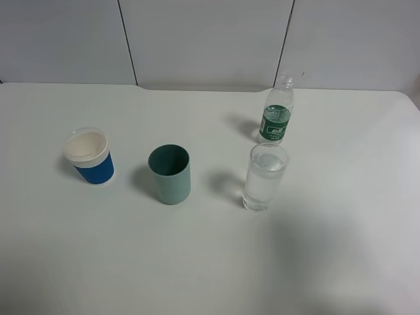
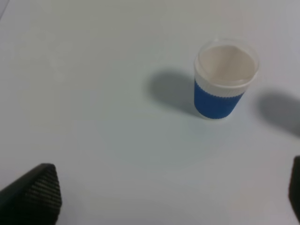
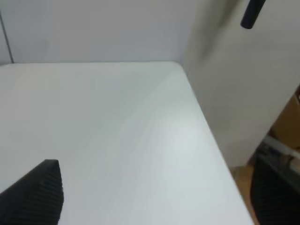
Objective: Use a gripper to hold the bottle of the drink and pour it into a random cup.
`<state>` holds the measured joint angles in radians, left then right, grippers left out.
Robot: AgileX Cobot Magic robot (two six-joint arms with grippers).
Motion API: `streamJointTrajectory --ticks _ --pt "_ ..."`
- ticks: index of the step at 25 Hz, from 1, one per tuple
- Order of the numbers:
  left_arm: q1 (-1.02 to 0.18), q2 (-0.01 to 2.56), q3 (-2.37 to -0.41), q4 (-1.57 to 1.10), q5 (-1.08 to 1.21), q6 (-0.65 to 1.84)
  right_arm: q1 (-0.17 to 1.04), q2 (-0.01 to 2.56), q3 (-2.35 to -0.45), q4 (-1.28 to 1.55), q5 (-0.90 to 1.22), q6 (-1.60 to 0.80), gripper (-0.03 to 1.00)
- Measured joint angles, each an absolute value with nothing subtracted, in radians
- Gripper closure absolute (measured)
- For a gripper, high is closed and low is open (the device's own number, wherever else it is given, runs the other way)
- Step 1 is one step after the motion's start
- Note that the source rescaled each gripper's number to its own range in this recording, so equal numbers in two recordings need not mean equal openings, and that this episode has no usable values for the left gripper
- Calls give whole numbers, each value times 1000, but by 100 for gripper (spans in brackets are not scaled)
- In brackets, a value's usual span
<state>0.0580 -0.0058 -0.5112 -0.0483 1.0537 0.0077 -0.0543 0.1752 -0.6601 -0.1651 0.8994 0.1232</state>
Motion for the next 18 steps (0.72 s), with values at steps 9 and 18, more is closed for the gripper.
streamJointTrajectory --ticks 9,18 --pt "58 -6 -511 -48 1054 8 -54 62 -611 -55 997 118 27" --pt "58 -6 -511 -48 1054 7 -54 -3 -610 -52 1092 79 27"
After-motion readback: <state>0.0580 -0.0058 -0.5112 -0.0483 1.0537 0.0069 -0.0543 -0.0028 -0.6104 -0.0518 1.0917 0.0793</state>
